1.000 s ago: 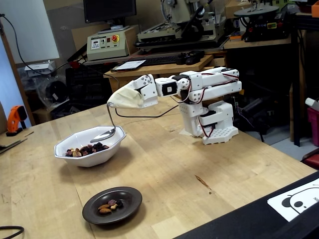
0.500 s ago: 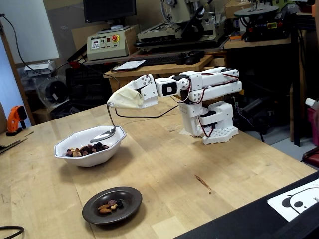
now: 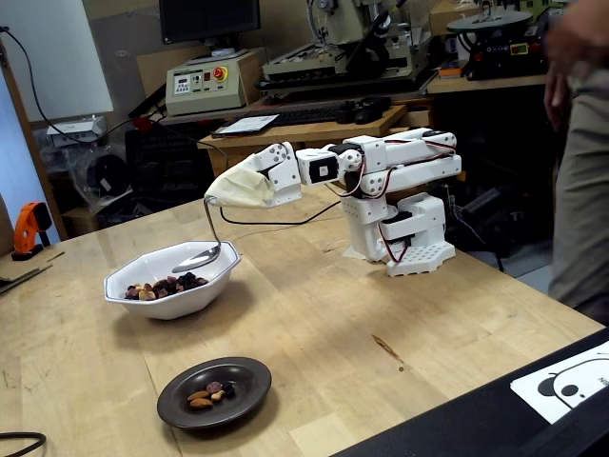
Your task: Use spoon to transfer food from the white bowl to brown plate
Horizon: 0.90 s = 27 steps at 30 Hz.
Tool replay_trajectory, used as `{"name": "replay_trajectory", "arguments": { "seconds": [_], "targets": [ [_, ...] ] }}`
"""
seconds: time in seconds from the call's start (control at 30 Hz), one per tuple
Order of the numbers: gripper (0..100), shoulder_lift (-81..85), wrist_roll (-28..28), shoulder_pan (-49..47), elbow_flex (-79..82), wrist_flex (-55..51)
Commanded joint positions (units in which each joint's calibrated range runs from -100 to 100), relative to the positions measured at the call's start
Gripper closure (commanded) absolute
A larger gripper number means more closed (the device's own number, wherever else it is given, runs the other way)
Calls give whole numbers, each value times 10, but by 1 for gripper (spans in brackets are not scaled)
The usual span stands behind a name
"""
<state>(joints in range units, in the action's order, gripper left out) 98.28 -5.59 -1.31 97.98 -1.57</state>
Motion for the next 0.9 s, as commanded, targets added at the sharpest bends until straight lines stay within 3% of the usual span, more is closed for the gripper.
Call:
{"name": "replay_trajectory", "arguments": {
  "seconds": [0.0, 0.87],
  "targets": [
    [96, 2, 0, -1, -1, 13],
    [96, 2, 0, -5, -2, 13]
  ]
}}
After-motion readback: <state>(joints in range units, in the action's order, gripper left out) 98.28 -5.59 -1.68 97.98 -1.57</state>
